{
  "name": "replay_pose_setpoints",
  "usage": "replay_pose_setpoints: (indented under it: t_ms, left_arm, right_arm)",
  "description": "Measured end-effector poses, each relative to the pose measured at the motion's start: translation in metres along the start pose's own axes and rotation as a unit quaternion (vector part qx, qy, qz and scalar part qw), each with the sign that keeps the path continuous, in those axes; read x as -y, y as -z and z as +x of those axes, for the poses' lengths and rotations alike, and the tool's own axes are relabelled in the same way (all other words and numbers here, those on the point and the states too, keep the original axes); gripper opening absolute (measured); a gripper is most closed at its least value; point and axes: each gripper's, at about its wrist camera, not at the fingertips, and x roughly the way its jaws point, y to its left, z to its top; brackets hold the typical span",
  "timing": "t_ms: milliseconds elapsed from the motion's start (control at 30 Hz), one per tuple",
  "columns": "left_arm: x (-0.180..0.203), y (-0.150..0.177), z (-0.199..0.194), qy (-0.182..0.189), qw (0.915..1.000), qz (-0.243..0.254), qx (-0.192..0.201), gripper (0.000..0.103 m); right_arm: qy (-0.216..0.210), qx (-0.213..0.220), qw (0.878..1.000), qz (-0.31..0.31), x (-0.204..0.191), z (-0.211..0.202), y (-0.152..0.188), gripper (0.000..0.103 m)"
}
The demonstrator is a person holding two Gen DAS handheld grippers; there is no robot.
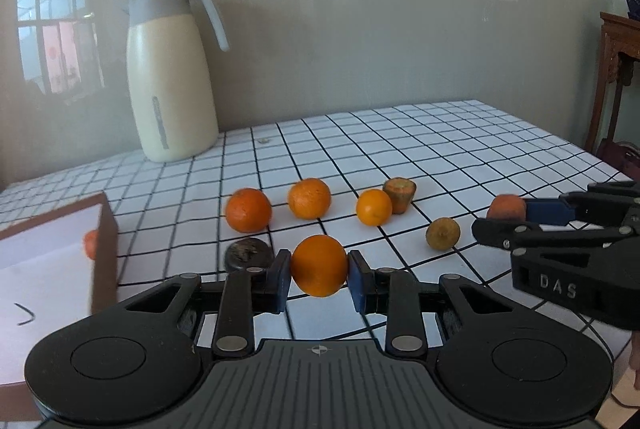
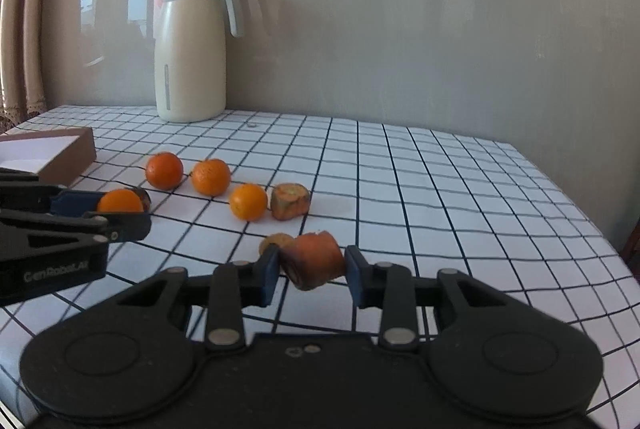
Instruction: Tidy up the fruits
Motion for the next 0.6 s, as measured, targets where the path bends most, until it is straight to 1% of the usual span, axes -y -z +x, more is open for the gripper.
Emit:
replay_pose_setpoints:
  t_ms: [167,300,600]
  left_arm:
    - [-0.013,-0.003,-0.025,-0.015,0.9997,0.005,0.02,0.03]
    - [-0.025,-0.003,-0.036,-0.027,0.9992,0.007,0.028,0.03]
    - [-0.059,0.002,-0.067,-0.063,0.9968,0.001,0.048,0.03]
  right_arm:
    - [-0.003,0.017,1.0,-0.014,-0.009,-0.017,-0.007,0.026]
    - [-0.006,0.027,0.999,-0.02,-0.016,-0.025,-0.013,0.026]
    - [-0.026,0.056,0.997,-0.037,-0.037,-0.043,-0.024,0.026]
